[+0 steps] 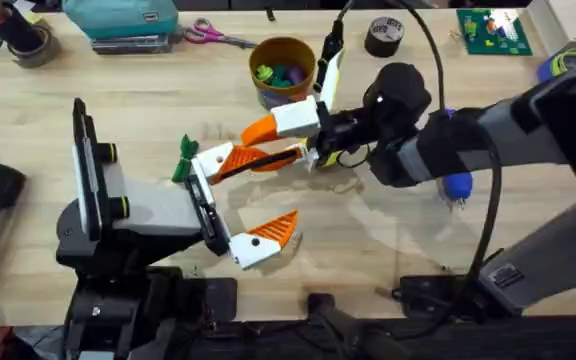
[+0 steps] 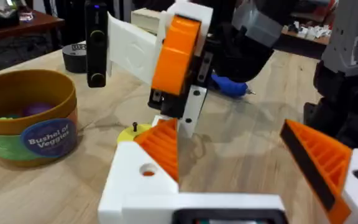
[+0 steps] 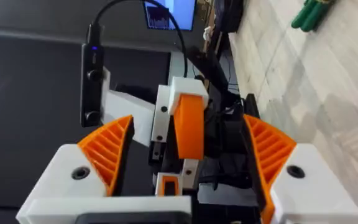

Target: Pick up the gripper from the table and insert it into the empty holder that is missing its gripper. Then pick up a screw, insert it into the mounting hole, and use the screwdriver to tighten it. Finally, clean up the table by picking up the vegetable and placing it into the bucket.

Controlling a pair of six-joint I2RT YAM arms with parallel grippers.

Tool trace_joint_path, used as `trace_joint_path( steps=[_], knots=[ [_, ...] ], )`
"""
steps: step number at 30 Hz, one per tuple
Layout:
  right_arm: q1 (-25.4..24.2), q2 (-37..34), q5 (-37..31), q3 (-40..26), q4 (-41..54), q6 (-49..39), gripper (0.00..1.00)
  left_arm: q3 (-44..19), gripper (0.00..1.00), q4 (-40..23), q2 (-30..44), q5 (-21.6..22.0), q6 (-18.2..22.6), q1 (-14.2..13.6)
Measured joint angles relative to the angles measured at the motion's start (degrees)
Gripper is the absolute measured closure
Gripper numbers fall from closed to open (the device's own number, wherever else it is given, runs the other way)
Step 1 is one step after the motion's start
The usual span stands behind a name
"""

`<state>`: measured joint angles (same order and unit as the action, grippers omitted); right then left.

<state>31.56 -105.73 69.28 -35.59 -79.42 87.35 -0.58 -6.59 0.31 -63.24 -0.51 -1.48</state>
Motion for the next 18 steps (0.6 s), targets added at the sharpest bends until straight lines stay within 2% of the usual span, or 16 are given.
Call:
trace_joint_path(
  steps=[3,9,18],
  knots=[
    [-1.63,0.68,1.13,0.00,2.38,-0.77,0.007,0.00,0.014,-0.02,-0.02,0.02,0.00,0.00],
    [-6.54,5.39,3.10,-0.02,15.59,-5.20,0.007,0.00,0.015,-0.02,-0.01,0.00,0.00,0.00],
    [-16.02,15.62,4.46,-0.04,37.50,-18.58,0.007,0.00,0.015,-0.02,-0.02,0.00,0.00,0.00]
  ],
)
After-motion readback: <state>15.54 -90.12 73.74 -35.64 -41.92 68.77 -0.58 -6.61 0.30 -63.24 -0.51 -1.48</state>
